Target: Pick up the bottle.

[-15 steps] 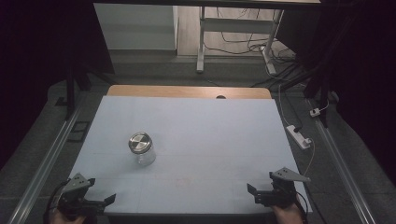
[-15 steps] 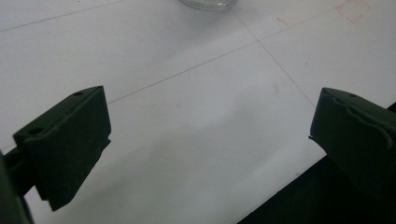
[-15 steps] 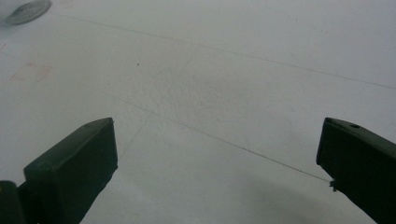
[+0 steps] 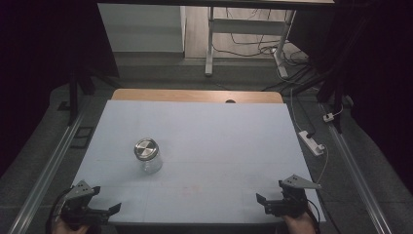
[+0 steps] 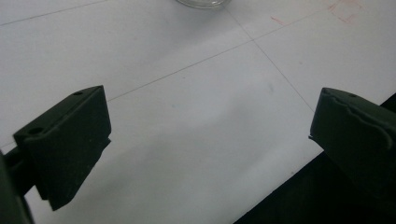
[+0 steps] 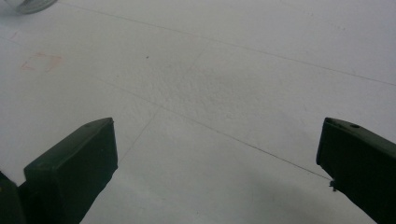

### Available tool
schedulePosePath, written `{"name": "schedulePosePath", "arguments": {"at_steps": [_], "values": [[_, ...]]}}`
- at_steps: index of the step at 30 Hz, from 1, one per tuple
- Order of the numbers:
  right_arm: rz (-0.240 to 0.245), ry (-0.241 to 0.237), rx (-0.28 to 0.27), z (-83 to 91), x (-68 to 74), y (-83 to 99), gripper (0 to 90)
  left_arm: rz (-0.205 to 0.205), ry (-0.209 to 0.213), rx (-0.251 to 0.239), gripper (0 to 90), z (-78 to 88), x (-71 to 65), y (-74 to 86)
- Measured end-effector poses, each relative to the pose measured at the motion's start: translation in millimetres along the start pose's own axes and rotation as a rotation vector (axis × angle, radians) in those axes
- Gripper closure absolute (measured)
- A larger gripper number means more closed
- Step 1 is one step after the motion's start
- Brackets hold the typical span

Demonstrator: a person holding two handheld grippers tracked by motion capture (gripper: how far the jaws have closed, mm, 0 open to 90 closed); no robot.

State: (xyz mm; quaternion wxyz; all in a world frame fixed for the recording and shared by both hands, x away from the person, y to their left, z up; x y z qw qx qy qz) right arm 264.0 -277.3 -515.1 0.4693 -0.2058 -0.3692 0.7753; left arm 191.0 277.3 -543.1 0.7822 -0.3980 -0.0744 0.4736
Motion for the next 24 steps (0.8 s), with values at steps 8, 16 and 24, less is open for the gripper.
{"name": "schedulePosePath", "arguments": {"at_steps": [8, 16, 24], "values": [[0.004, 0.001, 0.006, -0.6, 0.7, 0.1, 0.0, 0.000, -0.004, 0.014, 0.0, -1.5, -0.1, -0.4], [0.006, -0.002, 0.008, -0.8, 0.8, 0.1, 0.0, -0.003, 0.029, -0.018, 0.0, -0.4, -1.7, -2.0], [0.016, -0.007, 0.015, -1.3, 1.4, 0.1, 0.0, -0.022, 0.032, -0.033, 0.0, 1.2, -2.5, -2.7]]}}
Point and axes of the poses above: each handheld gripper's, and its own axes: z roughly backward along the jaws, y roughly out of its underside, x roughly to its left, the point moved 3 cm from there along -z, roughly forward along the jaws, and after that the axes turned 6 degrees about y, right-handed, at the moved point
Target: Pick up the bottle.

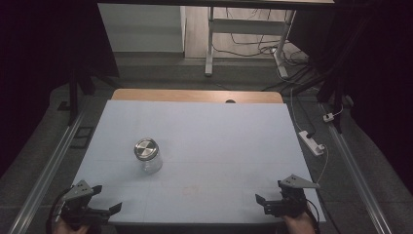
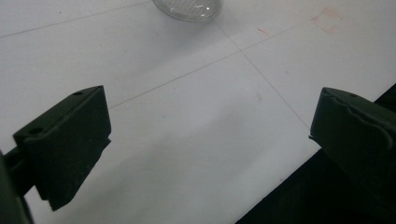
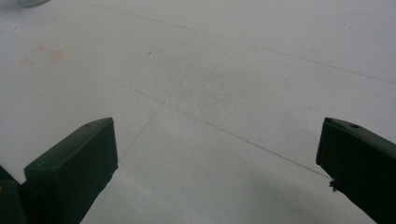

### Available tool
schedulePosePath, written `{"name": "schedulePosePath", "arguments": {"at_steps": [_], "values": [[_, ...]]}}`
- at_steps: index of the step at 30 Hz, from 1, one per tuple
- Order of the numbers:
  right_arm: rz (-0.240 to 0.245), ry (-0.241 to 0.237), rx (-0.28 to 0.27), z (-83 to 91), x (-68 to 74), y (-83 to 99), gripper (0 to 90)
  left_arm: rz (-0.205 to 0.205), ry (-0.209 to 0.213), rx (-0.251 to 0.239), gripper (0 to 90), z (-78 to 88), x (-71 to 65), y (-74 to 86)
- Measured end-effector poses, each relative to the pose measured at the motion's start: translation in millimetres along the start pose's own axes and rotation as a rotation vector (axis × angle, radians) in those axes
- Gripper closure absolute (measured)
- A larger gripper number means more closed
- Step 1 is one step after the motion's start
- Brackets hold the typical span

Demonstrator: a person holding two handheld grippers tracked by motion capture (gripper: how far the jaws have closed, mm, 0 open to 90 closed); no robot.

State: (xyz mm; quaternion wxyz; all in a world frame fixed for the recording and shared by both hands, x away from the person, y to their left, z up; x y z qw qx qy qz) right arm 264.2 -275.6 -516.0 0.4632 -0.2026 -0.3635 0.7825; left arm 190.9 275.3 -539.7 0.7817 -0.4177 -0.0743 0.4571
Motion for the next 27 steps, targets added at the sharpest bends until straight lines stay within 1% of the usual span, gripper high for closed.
{"name": "schedulePosePath", "arguments": {"at_steps": [4, 6, 10, 14, 17, 19, 21, 22, 23, 24, 25, 27], "values": [[0.004, -0.003, 0.001, 0.0, 0.6, 0.0, 0.0, -0.007, -0.008, -0.001, 0.0, -0.4, -0.6, -0.7], [0.004, -0.004, 0.002, -0.1, 0.8, 0.1, 0.0, -0.009, -0.012, -0.012, 0.0, 0.3, 0.1, -1.2], [0.008, -0.004, 0.003, -0.3, 0.9, 0.1, 0.0, -0.007, -0.005, -0.032, 0.0, 2.1, 0.7, -2.8], [0.018, -0.008, 0.012, -1.1, 2.0, 0.1, 0.0, -0.023, -0.004, -0.031, 0.0, 0.9, -1.3, -6.0], [0.026, -0.009, 0.013, -1.3, 2.6, 0.1, 0.0, -0.035, 0.007, -0.030, 0.0, -1.4, -3.6, -8.9], [0.022, -0.011, 0.012, -1.1, 2.5, 0.1, 0.0, -0.046, 0.006, -0.030, 0.0, -2.6, -4.1, -10.7], [0.019, -0.012, 0.012, -1.0, 2.0, 0.1, 0.0, -0.053, 0.008, -0.030, 0.0, -4.0, -3.5, -12.6], [0.019, -0.012, 0.012, -1.1, 1.9, 0.1, 0.0, -0.063, 0.014, -0.033, 0.0, -5.2, -2.6, -14.1], [0.019, -0.012, 0.012, -1.1, 1.9, 0.1, 0.0, -0.063, 0.014, -0.033, 0.0, -5.2, -2.6, -14.1], [0.021, -0.010, 0.014, -1.4, 2.2, 0.1, 0.0, -0.069, 0.020, -0.033, 0.0, -6.1, -2.2, -15.1], [0.023, -0.011, 0.015, -1.5, 2.4, 0.1, 0.0, -0.075, 0.034, -0.035, 0.0, -8.0, -1.6, -17.2], [0.025, -0.010, 0.016, -1.6, 2.6, 0.1, 0.0, -0.079, 0.041, -0.039, 0.0, -9.0, -1.2, -18.3]]}}
Point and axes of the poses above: each handheld gripper's, and its own axes: z roughly backward along the jaws, y roughly out of its underside, x roughly to its left, the point moved 3 cm from there along -z, roughly forward along the jaws, and after that the axes turned 6 degrees about y, right-handed, at the moved point
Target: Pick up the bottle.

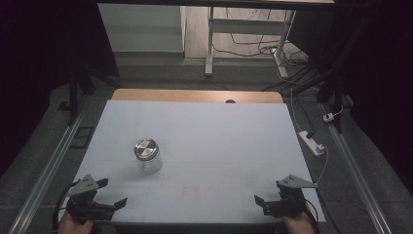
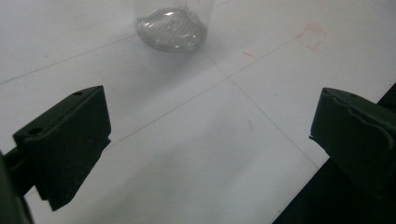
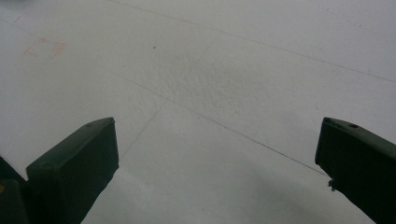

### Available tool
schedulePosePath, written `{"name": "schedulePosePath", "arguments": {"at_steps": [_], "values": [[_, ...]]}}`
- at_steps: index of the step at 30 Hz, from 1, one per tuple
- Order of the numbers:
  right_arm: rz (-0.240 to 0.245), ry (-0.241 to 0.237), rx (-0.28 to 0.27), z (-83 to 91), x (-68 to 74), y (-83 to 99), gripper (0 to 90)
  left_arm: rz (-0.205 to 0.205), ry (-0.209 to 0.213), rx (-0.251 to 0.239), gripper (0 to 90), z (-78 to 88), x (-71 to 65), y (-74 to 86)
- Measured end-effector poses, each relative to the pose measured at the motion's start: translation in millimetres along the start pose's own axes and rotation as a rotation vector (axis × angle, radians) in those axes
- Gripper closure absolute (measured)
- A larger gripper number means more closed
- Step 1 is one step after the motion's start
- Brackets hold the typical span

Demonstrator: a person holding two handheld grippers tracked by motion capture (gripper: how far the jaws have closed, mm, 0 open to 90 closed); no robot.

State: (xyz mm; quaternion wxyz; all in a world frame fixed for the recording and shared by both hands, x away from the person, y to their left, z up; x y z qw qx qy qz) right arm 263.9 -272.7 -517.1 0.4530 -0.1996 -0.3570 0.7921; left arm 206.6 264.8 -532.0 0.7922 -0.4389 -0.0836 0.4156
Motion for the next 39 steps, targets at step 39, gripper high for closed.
{"name": "schedulePosePath", "arguments": {"at_steps": [39], "values": [[-0.001, 0.000, 0.008, -1.1, 0.1, 0.0, 0.0, -0.024, 0.019, -0.019, 0.0, -59.5, 28.5, -43.8]]}}
Point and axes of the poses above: each handheld gripper's, and its own axes: z roughly backward along the jaws, y roughly out of its underside, x roughly to its left, the point moved 3 cm from there along -z, roughly forward along the jaws, and after that the axes turned 6 degrees about y, right-handed, at the moved point
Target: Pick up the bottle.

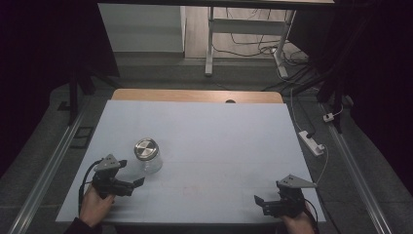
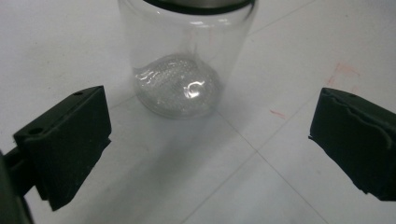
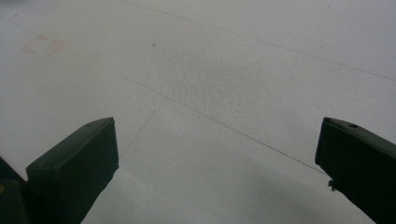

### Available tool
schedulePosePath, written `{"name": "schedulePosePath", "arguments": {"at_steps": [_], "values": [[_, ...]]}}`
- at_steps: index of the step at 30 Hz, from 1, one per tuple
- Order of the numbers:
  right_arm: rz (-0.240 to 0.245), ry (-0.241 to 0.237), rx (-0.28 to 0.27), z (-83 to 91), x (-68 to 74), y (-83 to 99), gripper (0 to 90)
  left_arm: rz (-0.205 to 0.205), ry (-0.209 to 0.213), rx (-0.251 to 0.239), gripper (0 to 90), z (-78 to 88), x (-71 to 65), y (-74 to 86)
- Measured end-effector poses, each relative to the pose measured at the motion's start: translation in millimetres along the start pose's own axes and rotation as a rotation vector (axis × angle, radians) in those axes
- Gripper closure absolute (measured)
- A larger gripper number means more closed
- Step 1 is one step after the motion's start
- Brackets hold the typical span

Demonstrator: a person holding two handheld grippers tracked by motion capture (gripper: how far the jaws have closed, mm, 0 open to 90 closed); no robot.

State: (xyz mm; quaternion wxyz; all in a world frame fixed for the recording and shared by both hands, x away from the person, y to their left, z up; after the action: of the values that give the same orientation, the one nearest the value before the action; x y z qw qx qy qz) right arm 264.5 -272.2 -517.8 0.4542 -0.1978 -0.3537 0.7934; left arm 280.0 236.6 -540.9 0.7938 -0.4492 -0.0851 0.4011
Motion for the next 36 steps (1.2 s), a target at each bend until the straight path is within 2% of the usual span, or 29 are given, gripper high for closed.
{"name": "schedulePosePath", "arguments": {"at_steps": [6, 10, 19, 30, 33, 36], "values": [[0.002, 0.001, 0.000, -0.1, 0.2, 0.0, 0.0, -0.013, -0.016, -0.001, 0.0, -7.9, 4.5, -8.4], [0.002, -0.001, 0.000, -0.1, 0.2, -0.1, 0.0, -0.050, -0.030, 0.011, 0.0, -16.0, 4.3, -15.9], [0.005, 0.000, 0.002, -0.2, 0.2, 0.0, 0.0, -0.089, -0.038, 0.042, 0.0, -35.7, 4.8, -29.5], [0.009, 0.000, 0.002, 0.0, 0.2, 0.1, 0.0, -0.077, -0.005, 0.016, 0.0, -47.4, 12.3, -39.5], [0.008, 0.000, 0.002, 0.0, 0.4, 0.0, 0.0, -0.104, -0.019, 0.025, 0.1, -50.6, 11.5, -41.8], [0.011, 0.000, 0.000, 0.1, 0.3, 0.1, 0.0, -0.124, -0.040, 0.037, 5.4, -51.9, 10.4, -42.6]]}}
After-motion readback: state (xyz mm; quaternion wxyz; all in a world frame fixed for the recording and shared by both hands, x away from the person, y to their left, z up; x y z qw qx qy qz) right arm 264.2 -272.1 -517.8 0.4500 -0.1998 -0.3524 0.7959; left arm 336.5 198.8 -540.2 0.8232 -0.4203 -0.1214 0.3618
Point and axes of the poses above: each handheld gripper's, and its own axes: z roughly backward along the jaws, y roughly out of its underside, x roughly to its left, the point moved 3 cm from there along -z, roughly forward along the jaws, and after that the axes turned 6 degrees about y, right-handed, at the moved point
